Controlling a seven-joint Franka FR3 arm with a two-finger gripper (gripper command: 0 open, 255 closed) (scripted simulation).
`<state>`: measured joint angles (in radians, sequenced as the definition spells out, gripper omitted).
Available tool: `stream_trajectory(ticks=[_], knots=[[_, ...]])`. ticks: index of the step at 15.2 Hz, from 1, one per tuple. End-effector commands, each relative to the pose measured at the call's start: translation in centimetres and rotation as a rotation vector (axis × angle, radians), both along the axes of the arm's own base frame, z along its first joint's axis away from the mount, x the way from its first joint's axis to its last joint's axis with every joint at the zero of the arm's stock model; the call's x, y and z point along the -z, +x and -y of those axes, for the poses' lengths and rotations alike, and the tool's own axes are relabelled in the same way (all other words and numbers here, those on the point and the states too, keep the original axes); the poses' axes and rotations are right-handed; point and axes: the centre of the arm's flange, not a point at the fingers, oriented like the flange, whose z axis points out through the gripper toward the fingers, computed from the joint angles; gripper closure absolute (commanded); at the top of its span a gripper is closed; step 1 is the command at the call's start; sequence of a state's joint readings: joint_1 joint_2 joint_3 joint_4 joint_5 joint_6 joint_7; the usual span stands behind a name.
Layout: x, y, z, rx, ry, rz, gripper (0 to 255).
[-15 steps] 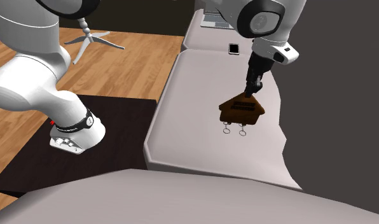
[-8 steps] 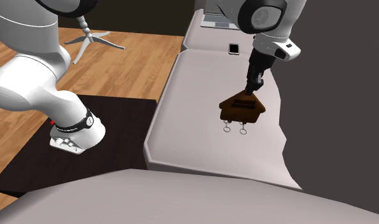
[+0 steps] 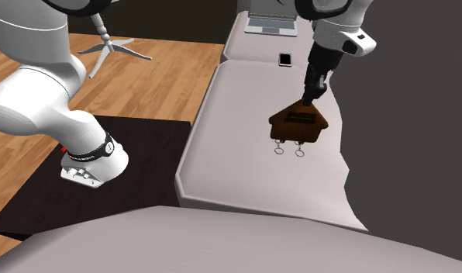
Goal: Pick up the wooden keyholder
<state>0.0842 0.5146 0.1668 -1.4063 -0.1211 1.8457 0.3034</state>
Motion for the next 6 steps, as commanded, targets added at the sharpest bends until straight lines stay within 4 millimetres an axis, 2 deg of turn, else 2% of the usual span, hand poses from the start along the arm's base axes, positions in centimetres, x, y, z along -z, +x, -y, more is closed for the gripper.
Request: stream_trajectory(ticks=[1,4,6], knots=[[-1.1,0.0,0.1,0.000,0.000,0.000,255],[-2.7,0.0,0.1,0.000,0.000,0.000,255],[-2.8,0.0,0.1,0.000,0.000,0.000,255]])
